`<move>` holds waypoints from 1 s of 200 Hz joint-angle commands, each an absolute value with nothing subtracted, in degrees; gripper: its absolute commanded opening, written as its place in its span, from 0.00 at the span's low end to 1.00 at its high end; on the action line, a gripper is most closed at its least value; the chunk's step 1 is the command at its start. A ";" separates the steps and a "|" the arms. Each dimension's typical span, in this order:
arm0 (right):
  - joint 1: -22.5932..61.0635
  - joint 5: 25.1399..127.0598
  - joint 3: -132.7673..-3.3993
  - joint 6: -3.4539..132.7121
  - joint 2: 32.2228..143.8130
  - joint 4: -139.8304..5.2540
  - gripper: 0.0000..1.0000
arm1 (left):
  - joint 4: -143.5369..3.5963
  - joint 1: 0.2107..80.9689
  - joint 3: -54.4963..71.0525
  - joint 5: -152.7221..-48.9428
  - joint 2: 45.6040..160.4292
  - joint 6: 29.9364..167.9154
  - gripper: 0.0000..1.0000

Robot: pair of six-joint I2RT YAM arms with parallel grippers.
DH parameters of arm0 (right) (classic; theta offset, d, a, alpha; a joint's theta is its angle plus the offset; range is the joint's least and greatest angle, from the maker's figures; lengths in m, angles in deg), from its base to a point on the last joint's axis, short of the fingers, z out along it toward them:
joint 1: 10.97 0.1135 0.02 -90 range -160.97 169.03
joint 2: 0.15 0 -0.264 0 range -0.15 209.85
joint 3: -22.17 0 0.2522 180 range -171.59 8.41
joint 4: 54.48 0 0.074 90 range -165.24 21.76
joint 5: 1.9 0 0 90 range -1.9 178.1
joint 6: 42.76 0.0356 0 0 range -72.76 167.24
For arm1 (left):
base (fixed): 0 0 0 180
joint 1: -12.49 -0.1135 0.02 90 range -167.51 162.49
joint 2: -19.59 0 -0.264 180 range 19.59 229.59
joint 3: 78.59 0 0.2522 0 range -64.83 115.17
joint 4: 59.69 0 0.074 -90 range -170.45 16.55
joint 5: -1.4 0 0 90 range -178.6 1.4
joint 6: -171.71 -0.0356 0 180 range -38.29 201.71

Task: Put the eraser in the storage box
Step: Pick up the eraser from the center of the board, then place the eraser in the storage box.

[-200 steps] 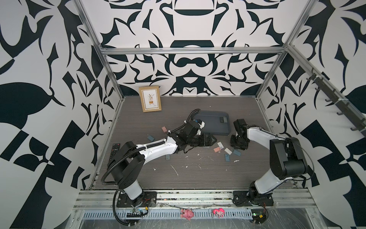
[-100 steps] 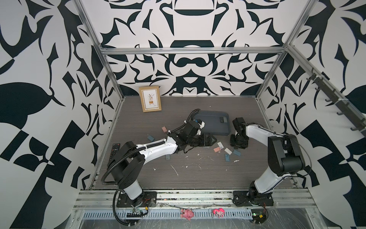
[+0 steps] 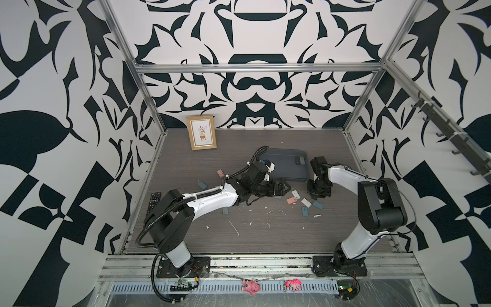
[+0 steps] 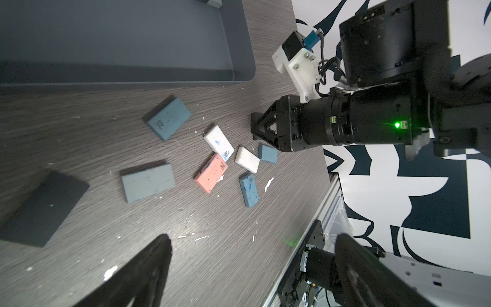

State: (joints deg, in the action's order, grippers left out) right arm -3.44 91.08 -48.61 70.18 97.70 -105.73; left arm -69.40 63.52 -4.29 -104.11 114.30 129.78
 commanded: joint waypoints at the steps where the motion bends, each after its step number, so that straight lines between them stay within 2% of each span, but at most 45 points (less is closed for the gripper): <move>1: -3.33 91.52 -48.06 70.18 97.56 -105.56 0.16 | -69.83 63.73 -2.70 -104.23 113.97 129.88 0.99; 93: -0.97 91.85 -64.40 69.28 93.71 -114.56 0.15 | -76.17 59.35 -0.51 -103.15 110.35 124.90 0.99; 136: 2.60 91.26 -77.85 69.92 102.62 -116.09 0.15 | -78.51 55.47 1.03 -104.77 109.24 123.59 0.99; 200: 5.64 90.98 -99.32 69.28 122.14 -120.34 0.15 | -78.73 52.84 1.70 -105.74 108.88 123.83 0.99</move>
State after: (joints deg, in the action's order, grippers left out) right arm 5.09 90.62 -92.58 69.68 118.85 -116.40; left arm -77.46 53.53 0.19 -104.66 110.50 124.27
